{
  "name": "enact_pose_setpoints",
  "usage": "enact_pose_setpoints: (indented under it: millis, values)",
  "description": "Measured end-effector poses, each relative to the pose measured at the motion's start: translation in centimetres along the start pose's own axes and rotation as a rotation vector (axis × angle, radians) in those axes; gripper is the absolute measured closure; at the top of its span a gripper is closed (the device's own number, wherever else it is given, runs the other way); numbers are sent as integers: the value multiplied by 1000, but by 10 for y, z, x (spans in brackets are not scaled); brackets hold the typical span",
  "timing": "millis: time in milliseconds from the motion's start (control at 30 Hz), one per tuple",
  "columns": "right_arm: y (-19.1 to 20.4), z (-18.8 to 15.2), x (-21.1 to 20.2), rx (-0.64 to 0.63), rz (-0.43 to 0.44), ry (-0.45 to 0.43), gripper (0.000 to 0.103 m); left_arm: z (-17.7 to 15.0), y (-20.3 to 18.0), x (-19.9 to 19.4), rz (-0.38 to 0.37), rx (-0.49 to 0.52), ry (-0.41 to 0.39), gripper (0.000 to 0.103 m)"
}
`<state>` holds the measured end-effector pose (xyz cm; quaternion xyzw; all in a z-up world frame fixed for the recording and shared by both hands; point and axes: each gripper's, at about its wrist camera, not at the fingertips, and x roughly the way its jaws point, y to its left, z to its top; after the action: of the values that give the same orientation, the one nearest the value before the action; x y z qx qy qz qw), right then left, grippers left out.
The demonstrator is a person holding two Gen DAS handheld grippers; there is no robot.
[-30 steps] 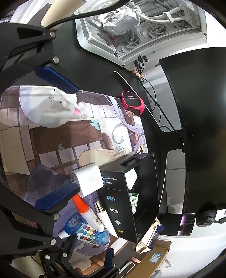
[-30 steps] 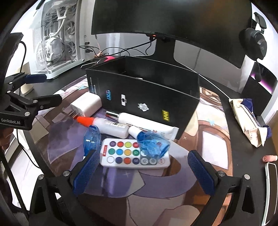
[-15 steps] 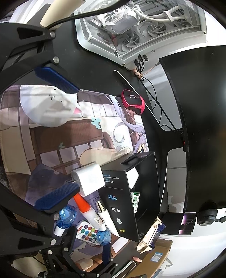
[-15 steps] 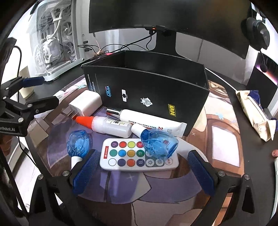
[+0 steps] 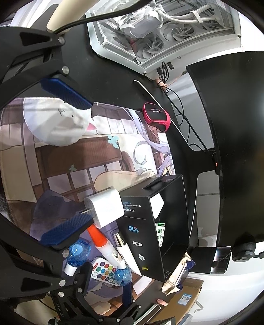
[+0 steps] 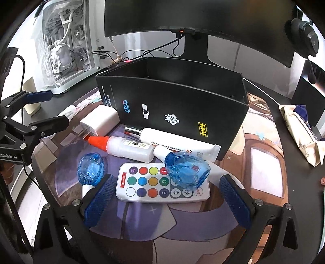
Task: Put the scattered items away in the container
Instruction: 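Close the right gripper on the white remote with coloured buttons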
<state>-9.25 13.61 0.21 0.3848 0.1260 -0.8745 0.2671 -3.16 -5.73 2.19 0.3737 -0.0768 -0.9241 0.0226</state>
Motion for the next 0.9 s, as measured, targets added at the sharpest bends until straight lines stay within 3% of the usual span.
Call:
enact_pose_setpoints:
  millis: [333,467,900]
  values:
    - [1,0,0,-23,18,-19,2,0,1,-1,-5,-3,1,0]
    - [5,-3,-5,-41,39,-47,16,0,2,-1,-5,-3,0,0]
    - [5,-5,-10,-36,32,-73,16,1,2,-6,5,3,-7,0]
